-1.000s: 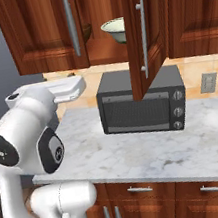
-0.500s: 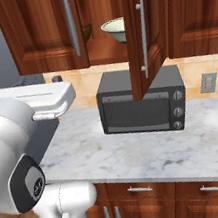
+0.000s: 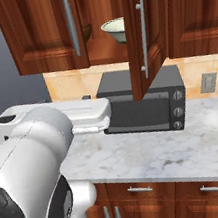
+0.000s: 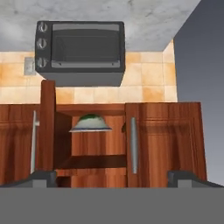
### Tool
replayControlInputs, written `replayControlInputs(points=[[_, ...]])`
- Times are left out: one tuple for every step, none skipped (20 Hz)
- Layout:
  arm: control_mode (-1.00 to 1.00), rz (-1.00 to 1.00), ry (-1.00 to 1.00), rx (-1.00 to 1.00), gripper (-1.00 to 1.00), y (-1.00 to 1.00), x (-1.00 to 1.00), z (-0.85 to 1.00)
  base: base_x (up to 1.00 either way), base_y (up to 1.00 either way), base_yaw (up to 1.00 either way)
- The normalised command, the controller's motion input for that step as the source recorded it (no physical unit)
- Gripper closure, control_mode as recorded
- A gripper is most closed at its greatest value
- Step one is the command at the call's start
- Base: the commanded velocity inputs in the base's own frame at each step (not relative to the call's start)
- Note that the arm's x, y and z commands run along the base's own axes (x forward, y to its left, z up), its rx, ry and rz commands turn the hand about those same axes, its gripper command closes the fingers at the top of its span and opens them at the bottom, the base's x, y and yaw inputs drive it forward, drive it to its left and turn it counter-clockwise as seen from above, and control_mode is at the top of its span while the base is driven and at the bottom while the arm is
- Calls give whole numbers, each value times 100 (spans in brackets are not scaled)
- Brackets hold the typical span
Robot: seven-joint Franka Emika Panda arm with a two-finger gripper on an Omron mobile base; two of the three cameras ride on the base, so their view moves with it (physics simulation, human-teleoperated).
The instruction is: Open the cabinet. Pick the bowls from the counter and place them in the cabinet. Then close the cabinet.
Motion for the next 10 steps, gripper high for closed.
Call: replayControlInputs(points=[[-100,19,4,9,-100,-62,57,-4,0,0,0],[-100,18,4,8,-100,-61,60,-8,0,0,0],[-100,16,3,4,-100,-56,66,-11,0,0,0],[-100,13,1,0,-100,-46,76,-19,0,0,0],[-100,12,0,0,-100,-30,79,-21,0,0,0],[-100,11,0,0,-100,-21,74,-32,0,0,0],[-100,12,0,2,-100,-17,64,-44,0,0,0],[-100,13,0,6,-100,-18,51,-54,0,0,0],[-100,13,-2,11,-100,-19,21,-84,0,0,0],[-100,11,-7,11,-100,-16,0,-100,0,0,0]])
